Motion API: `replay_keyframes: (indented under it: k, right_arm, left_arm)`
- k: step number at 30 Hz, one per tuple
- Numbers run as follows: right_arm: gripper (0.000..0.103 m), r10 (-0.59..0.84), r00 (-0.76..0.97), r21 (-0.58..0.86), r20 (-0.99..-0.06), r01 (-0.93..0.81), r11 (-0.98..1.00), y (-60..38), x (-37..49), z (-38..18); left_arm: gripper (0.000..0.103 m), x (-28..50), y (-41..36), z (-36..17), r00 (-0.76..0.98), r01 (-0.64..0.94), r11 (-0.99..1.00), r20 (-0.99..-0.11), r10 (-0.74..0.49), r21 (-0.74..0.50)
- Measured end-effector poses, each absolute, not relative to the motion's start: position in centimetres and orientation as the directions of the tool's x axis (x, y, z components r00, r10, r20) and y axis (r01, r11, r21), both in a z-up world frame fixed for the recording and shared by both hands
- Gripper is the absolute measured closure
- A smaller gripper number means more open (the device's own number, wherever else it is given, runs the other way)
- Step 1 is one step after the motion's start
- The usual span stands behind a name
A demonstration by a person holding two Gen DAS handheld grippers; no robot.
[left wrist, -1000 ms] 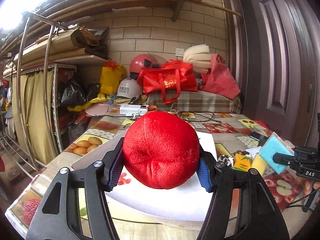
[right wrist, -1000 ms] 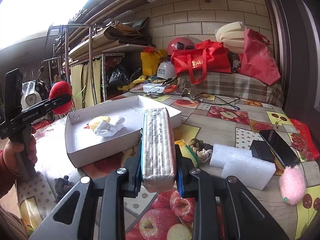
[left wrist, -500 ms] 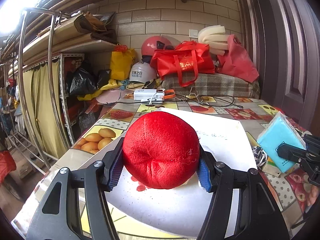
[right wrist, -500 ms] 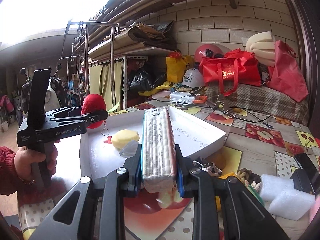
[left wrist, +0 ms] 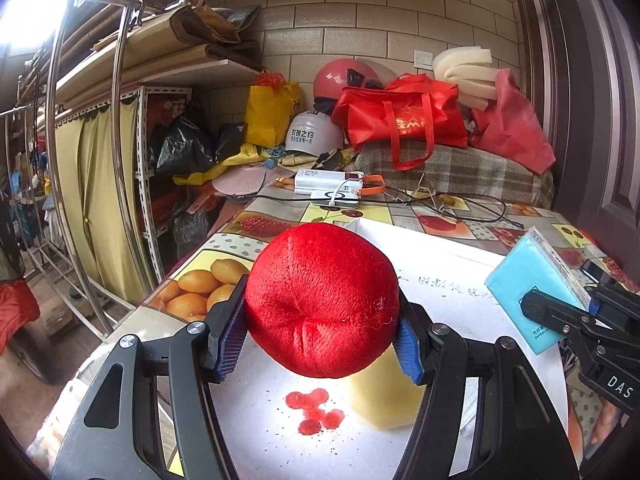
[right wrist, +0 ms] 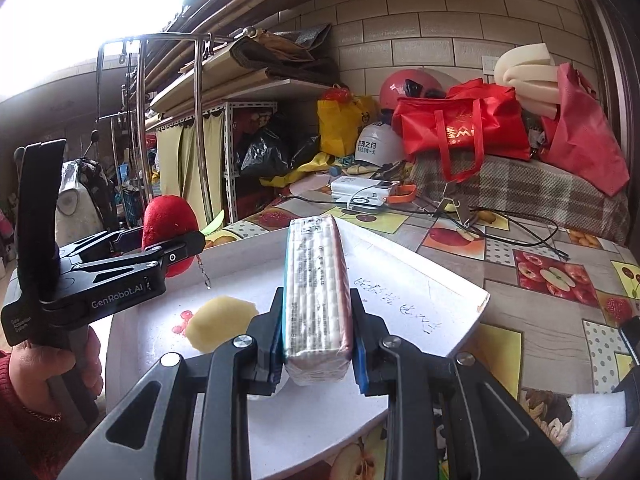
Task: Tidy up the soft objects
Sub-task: 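Carry apple and striped pack into the white box and open both tools, then move the left tool to the knotted cord while the right approaches the pink fluffy ball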
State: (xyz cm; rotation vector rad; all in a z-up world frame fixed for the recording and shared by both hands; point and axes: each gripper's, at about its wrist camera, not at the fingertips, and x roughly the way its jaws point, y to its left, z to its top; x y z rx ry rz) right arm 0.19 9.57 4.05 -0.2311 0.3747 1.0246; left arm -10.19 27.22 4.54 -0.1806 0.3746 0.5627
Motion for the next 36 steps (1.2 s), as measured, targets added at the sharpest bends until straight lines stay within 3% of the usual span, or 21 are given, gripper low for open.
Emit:
replay_keyframes:
  k: [10,12,13,14,15,16,29,36]
  right_arm:
    - [0.074,0.755,0.470,0.019,-0.457,-0.844,0.536,10.5,1.5,3.8]
    - [0.072,0.749,0.478,-0.008,-0.459,-0.845,0.534,10.8,1.1,3.8]
    - [0.057,0.746,0.483,-0.020,-0.458,-0.845,0.534,10.9,1.0,3.8]
    - [0.039,0.745,0.487,-0.029,-0.456,-0.845,0.535,10.9,0.9,3.9]
    - [0.012,0.745,0.491,-0.034,-0.451,-0.844,0.535,11.0,0.9,4.0]
    - [0.000,0.749,0.495,-0.038,-0.441,-0.844,0.535,10.8,0.8,4.0]
    - [0.000,0.778,0.528,-0.035,-0.341,-0.834,0.550,9.3,0.2,4.6]
    - [0.000,0.759,0.573,-0.093,-0.310,-0.813,0.575,8.0,-1.3,4.7]
  left_arm:
    - [0.037,-9.7,26.3,4.4,0.767,-0.553,0.833,-0.398,0.503,-0.010]
    - [0.030,-9.9,26.2,4.4,0.765,-0.558,0.830,-0.389,0.514,-0.001]
    - [0.027,-9.9,26.1,4.5,0.762,-0.564,0.826,-0.383,0.522,0.003]
    - [0.016,-10.1,26.0,4.6,0.760,-0.571,0.821,-0.375,0.531,0.006]
    - [0.006,-10.3,25.9,4.6,0.759,-0.579,0.815,-0.361,0.542,0.007]
    - [0.000,-10.7,25.8,4.7,0.761,-0.584,0.812,-0.345,0.550,0.008]
    - [0.000,-12.2,25.7,5.0,0.740,-0.639,0.769,-0.283,0.611,-0.010]
    - [0.000,-12.6,24.7,5.0,0.753,-0.620,0.784,-0.293,0.590,-0.014]
